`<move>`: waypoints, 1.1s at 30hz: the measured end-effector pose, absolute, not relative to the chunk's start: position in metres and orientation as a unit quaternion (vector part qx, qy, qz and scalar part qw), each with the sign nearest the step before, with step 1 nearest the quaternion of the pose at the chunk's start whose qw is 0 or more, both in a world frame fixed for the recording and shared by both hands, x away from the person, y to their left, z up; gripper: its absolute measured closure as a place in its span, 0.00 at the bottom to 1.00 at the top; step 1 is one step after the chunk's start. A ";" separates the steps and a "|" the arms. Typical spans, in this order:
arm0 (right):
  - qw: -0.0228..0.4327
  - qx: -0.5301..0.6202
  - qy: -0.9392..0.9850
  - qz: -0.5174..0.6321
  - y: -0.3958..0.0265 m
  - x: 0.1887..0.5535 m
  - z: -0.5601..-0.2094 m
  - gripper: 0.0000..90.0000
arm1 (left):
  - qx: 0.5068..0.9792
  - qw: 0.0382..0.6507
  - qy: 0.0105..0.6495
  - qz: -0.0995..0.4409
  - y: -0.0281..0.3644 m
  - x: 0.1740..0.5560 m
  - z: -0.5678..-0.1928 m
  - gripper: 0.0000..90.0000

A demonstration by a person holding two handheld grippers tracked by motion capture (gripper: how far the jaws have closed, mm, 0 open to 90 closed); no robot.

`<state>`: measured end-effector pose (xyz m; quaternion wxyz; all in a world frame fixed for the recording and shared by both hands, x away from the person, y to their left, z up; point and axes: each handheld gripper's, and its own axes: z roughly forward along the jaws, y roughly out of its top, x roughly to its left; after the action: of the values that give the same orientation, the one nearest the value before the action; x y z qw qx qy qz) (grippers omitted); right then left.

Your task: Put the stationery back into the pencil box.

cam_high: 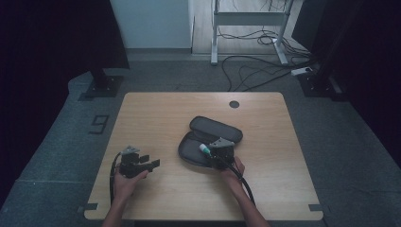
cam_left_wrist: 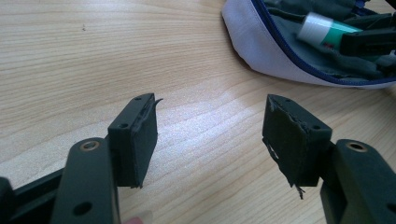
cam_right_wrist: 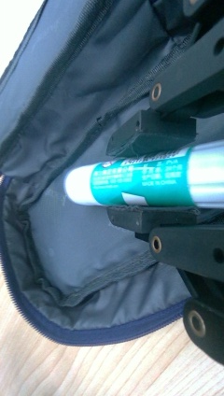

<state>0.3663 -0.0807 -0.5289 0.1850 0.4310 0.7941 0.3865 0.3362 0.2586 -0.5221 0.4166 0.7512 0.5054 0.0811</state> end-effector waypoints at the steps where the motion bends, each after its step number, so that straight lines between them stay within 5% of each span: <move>1: 0.187 0.430 0.796 0.383 -0.080 0.366 -0.529 0.71 | 0.751 0.417 0.505 0.082 0.258 0.336 -0.522 0.40; 17: 0.185 0.445 0.773 0.413 -0.086 0.363 -0.521 0.48 | 0.750 0.420 0.504 0.083 0.259 0.335 -0.520 0.40; 33: 0.180 0.437 0.753 0.458 -0.110 0.348 -0.503 0.46 | 0.748 0.423 0.504 0.084 0.261 0.334 -0.519 0.40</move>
<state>0.3484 -0.1099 -0.5027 0.1803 0.4373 0.7526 0.4581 0.3342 0.2606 -0.5186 0.4234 0.7482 0.5039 0.0839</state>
